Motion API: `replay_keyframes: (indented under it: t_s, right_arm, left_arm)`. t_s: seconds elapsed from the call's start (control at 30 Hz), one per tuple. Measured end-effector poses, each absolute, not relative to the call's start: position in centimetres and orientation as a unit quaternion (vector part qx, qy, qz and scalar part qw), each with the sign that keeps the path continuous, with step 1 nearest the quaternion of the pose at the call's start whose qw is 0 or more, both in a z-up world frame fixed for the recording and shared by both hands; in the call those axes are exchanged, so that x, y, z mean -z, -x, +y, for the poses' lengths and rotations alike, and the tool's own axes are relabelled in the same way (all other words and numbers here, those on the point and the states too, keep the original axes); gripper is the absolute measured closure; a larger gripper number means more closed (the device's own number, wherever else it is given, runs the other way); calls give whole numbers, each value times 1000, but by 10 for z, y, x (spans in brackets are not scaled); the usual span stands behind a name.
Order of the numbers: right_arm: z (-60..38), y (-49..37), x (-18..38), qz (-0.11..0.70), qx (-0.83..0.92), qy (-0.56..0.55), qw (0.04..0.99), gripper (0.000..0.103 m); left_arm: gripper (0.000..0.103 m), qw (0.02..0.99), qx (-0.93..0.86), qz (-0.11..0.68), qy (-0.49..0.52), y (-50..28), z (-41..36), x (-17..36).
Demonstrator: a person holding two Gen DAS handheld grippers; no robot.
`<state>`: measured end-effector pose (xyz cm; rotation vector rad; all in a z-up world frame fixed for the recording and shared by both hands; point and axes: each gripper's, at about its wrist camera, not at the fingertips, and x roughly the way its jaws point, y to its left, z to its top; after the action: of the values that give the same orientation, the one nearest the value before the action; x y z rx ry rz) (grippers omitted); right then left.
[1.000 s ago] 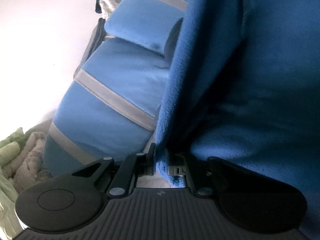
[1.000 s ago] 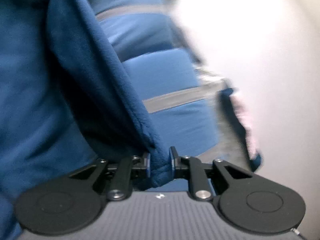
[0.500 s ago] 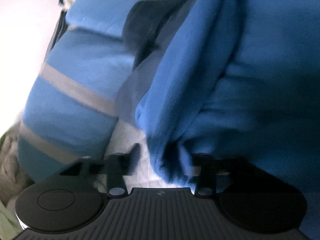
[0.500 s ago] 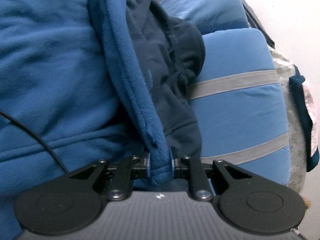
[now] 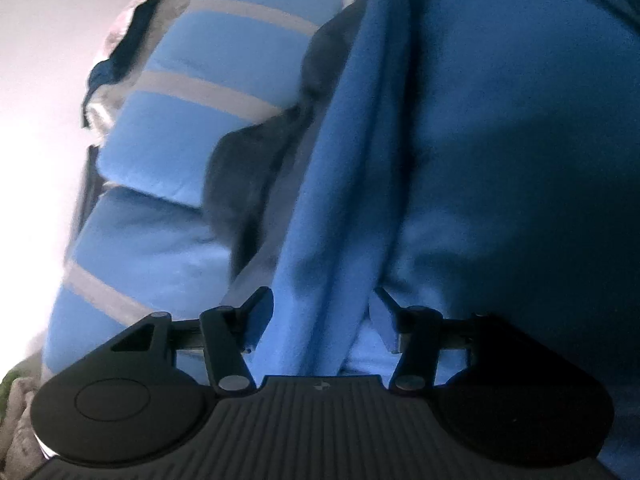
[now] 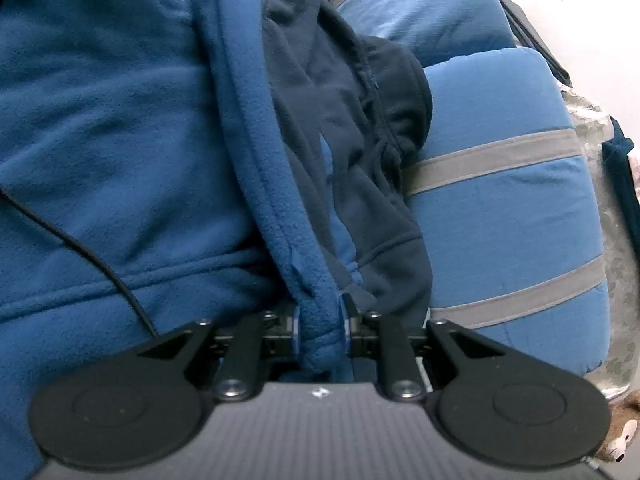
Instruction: Fold clothes
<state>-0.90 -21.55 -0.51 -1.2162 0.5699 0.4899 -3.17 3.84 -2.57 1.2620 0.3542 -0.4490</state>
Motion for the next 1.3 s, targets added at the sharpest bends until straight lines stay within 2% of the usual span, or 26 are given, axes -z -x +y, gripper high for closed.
replay_keyframes:
  t_s: [0.17,0.53,0.57,0.67,0.83,0.97,1.07,1.1,1.13,1.2,1.27,1.3]
  right_arm:
    - [-216,9,5,261,-225,559,754,84]
    - [-217,11,9,261,-230,564,749,83]
    - [-217,11,9,261,-230,564,749,83]
    - [-218,12,10,261,-232,564,748,82]
    - [-218,13,11,262,-233,565,746,80]
    - [-217,14,12,265,-234,568,743,79]
    - [-217,15,13,268,-235,569,741,73]
    - [-217,15,13,269,-235,570,740,63]
    - [-216,16,13,268,-237,568,741,62]
    - [-215,18,8,267,-248,550,751,53]
    - [-214,20,-4,267,-276,504,774,51]
    - [-214,19,-11,263,-289,473,790,45]
  left_arm:
    - [56,773,229,186,-562,17,30,31]
    - [60,799,263,229,-490,3,15,34]
    - [68,799,267,235,-485,3,14,34]
    - [79,791,273,250,-487,12,13,36]
    - [85,792,281,257,-477,19,18,31]
    - [94,787,289,269,-474,22,21,29]
    - [92,791,285,261,-475,24,23,26]
    - [92,793,283,257,-474,24,23,26]
    - [92,794,283,255,-473,25,23,24]
    - [89,797,285,250,-470,26,22,21]
    - [58,801,291,238,-465,29,19,16]
    - [51,805,294,231,-460,30,17,13]
